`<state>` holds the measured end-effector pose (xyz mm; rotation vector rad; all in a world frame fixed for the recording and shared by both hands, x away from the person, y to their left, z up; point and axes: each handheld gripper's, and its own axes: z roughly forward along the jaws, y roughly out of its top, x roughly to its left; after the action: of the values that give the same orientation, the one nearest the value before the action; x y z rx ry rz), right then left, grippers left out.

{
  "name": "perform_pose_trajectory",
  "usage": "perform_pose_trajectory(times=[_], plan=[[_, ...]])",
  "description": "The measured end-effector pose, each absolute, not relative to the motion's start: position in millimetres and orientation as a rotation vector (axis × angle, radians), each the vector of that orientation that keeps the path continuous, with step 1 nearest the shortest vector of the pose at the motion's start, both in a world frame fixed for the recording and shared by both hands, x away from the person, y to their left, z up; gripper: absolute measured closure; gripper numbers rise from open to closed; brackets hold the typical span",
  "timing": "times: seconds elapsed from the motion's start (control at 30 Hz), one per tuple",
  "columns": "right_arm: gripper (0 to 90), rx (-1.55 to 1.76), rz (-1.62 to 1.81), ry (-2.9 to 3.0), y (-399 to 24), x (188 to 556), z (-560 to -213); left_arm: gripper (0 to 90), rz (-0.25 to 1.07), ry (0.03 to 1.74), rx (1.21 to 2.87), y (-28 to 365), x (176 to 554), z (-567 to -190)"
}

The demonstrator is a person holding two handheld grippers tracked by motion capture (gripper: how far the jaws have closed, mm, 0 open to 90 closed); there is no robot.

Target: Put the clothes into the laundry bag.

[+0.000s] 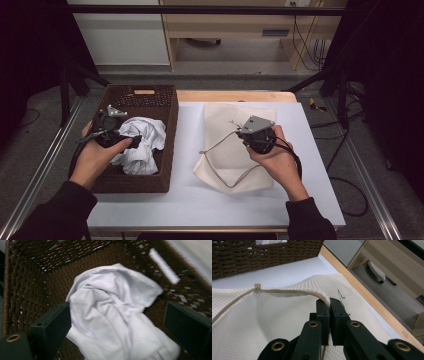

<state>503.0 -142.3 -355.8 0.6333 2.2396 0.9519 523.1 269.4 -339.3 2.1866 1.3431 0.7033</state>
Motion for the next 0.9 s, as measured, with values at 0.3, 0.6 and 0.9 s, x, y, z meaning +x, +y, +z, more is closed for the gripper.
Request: perform_pose_trajectory(times=[0.3,0.6,0.9], plan=[[86.2,0.633,0.943,2.258,-141,505,-362,6.4,0.631,1.486,2.167,293,563,-374],[86.8,0.631,0.933,2.262,-141,505,-364,2.4,0.426,1.472,2.156,289,570,-404],[86.8,0.625,0.93,2.266,-140,505,-364,0.0,0.429,1.525,2.199,280,589,-432]])
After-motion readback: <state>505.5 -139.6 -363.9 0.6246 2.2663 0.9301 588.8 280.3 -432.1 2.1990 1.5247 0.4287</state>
